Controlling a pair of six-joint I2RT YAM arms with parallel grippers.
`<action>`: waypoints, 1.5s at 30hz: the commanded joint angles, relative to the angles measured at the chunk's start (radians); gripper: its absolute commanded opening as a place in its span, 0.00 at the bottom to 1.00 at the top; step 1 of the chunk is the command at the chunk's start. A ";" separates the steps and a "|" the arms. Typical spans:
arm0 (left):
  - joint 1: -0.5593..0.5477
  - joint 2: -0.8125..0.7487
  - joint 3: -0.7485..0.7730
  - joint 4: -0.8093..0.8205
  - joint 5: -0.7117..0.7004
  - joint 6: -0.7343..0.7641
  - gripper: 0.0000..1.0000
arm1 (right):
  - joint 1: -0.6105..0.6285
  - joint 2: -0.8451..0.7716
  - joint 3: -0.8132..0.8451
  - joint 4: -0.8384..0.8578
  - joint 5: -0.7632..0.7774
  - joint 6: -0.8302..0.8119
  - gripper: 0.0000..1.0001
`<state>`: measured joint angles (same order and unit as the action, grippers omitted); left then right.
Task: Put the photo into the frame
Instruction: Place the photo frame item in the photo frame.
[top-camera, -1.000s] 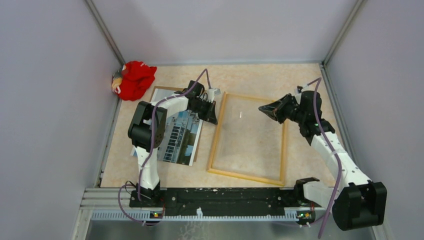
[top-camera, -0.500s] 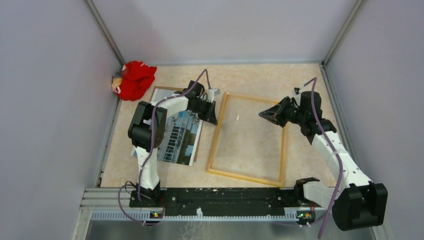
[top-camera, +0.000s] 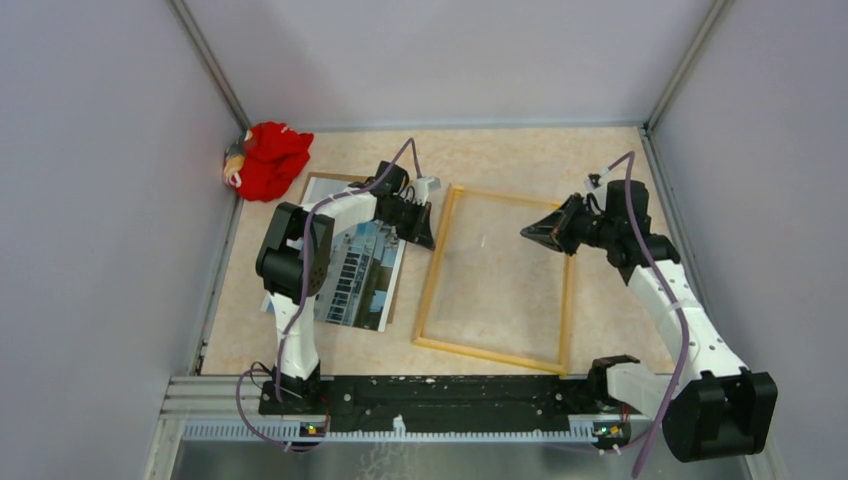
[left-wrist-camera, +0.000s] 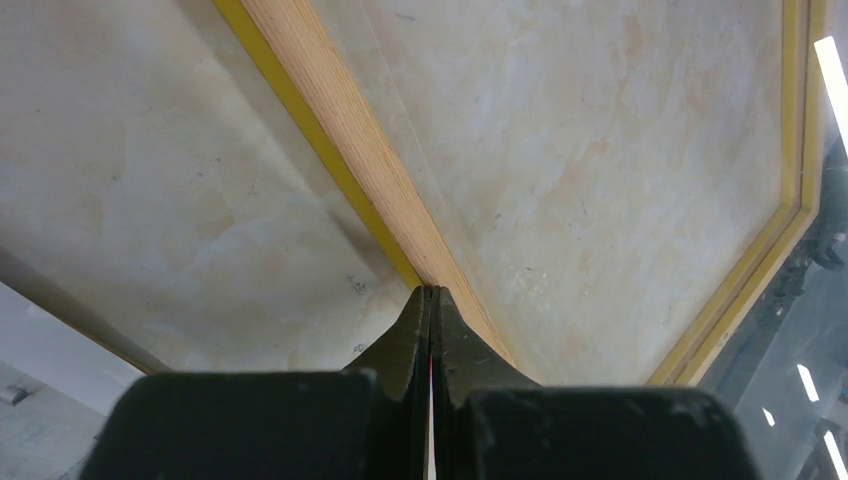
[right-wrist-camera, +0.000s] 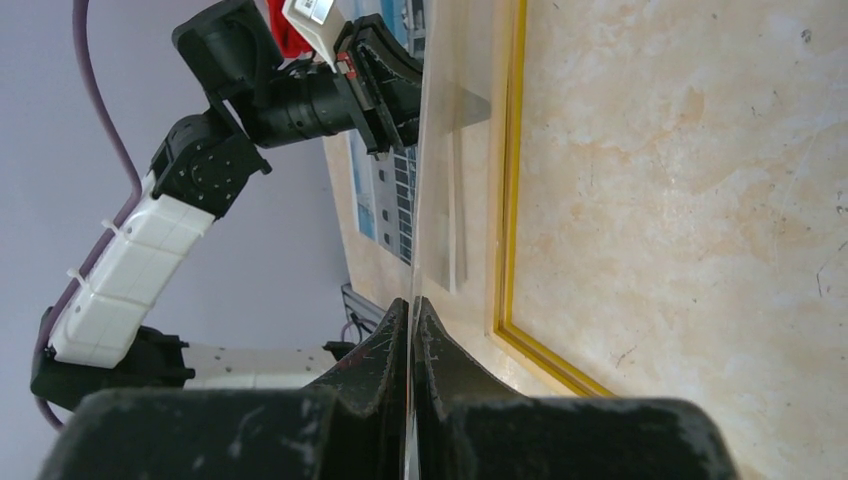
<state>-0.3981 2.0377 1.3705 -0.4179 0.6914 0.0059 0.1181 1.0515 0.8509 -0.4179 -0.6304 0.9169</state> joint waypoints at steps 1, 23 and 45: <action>-0.008 0.030 -0.035 -0.070 -0.055 0.013 0.00 | -0.016 -0.015 0.051 -0.069 -0.069 -0.057 0.00; -0.008 0.036 -0.029 -0.075 -0.046 0.020 0.00 | -0.115 0.065 0.039 -0.143 -0.091 -0.259 0.00; -0.008 0.042 -0.022 -0.074 -0.032 0.020 0.00 | -0.115 0.103 0.054 -0.216 -0.076 -0.349 0.00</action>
<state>-0.3969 2.0377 1.3708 -0.4213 0.6933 0.0059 -0.0040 1.1351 0.8783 -0.6205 -0.6495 0.5789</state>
